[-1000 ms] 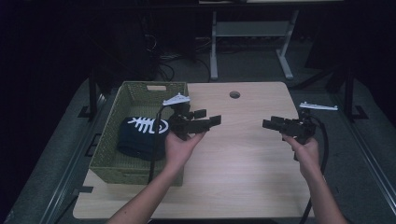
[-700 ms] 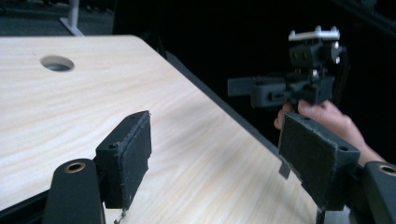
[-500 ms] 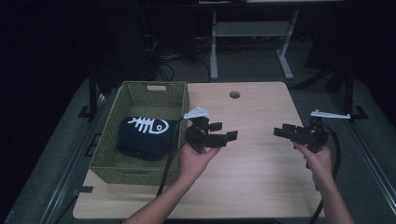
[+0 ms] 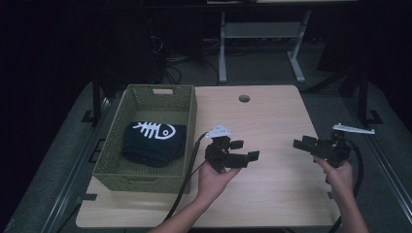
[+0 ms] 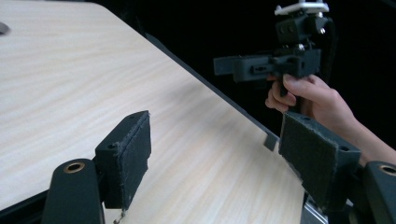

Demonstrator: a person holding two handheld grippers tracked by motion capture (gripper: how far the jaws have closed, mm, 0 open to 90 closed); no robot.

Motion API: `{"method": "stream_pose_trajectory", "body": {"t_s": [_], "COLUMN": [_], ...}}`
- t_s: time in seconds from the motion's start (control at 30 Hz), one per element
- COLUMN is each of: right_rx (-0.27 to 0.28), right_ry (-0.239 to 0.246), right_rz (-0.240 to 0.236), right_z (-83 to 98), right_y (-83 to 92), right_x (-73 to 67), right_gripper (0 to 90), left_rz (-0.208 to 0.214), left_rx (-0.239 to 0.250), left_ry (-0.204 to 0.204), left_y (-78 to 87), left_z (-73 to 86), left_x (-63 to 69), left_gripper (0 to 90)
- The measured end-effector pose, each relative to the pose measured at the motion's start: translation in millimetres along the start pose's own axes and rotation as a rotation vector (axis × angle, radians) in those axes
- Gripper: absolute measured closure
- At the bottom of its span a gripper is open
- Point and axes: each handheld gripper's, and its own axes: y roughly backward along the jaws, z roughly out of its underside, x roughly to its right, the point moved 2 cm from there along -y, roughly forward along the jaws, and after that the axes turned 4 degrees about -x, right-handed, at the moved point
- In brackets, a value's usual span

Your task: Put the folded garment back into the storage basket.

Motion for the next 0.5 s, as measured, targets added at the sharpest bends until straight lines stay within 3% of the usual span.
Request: {"method": "stream_pose_trajectory", "body": {"t_s": [0.3, 0.33, 0.5], "right_rx": [0.016, 0.041, 0.105], "right_ry": [0.0, -0.004, 0.016], "right_rz": [0.027, 0.026, 0.027], "right_z": [28.7, 40.6, 64.0], "right_y": [9.3, 11.1, 12.4], "right_x": [-1.6, -3.8, -13.0], "right_gripper": [24.4, 24.2, 23.5], "left_rz": [0.035, 0.043, 0.045], "left_rx": [-0.028, -0.026, -0.033], "left_ry": [-0.023, -0.02, -0.053], "left_y": [-5.4, -5.9, -5.5], "left_z": [28.4, 32.1, 47.7], "left_x": [9.3, 9.9, 13.4], "left_gripper": [23.8, 23.9, 23.3]}}
